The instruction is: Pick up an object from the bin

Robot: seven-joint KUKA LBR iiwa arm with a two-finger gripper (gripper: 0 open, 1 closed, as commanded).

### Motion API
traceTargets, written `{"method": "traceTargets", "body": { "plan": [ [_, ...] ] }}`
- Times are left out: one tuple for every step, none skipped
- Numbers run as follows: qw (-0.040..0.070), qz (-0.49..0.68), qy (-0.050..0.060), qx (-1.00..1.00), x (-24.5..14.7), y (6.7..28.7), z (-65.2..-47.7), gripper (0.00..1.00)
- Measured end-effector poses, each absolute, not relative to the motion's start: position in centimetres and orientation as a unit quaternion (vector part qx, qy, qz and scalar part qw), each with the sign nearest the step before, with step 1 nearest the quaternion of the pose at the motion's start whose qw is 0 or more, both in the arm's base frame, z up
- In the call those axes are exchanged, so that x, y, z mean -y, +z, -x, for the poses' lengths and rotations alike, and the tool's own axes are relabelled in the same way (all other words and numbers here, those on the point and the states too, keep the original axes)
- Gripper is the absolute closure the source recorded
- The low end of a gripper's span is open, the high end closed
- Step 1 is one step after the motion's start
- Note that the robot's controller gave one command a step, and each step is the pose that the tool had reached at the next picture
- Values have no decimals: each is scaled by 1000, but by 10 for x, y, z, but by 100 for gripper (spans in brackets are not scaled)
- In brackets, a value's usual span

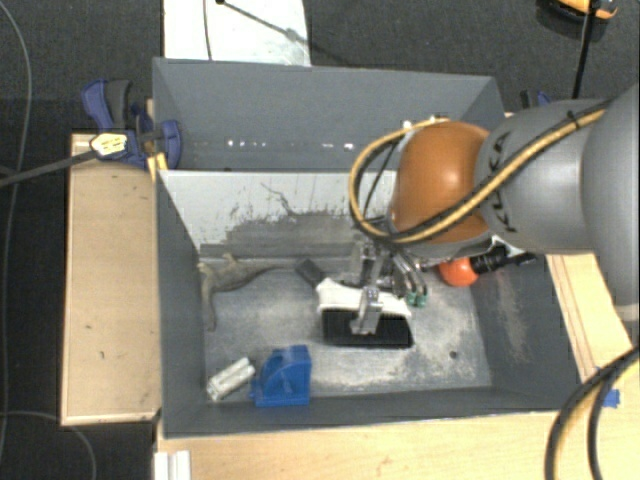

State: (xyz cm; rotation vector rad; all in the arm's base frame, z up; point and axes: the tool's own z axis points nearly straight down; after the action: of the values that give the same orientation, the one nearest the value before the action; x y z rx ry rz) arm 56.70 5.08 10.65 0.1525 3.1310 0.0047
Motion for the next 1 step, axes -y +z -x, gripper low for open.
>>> {"method": "traceTargets", "body": {
  "plan": [
    [5,-8,2,-1000,-57,85,-557,0]
  ]
}}
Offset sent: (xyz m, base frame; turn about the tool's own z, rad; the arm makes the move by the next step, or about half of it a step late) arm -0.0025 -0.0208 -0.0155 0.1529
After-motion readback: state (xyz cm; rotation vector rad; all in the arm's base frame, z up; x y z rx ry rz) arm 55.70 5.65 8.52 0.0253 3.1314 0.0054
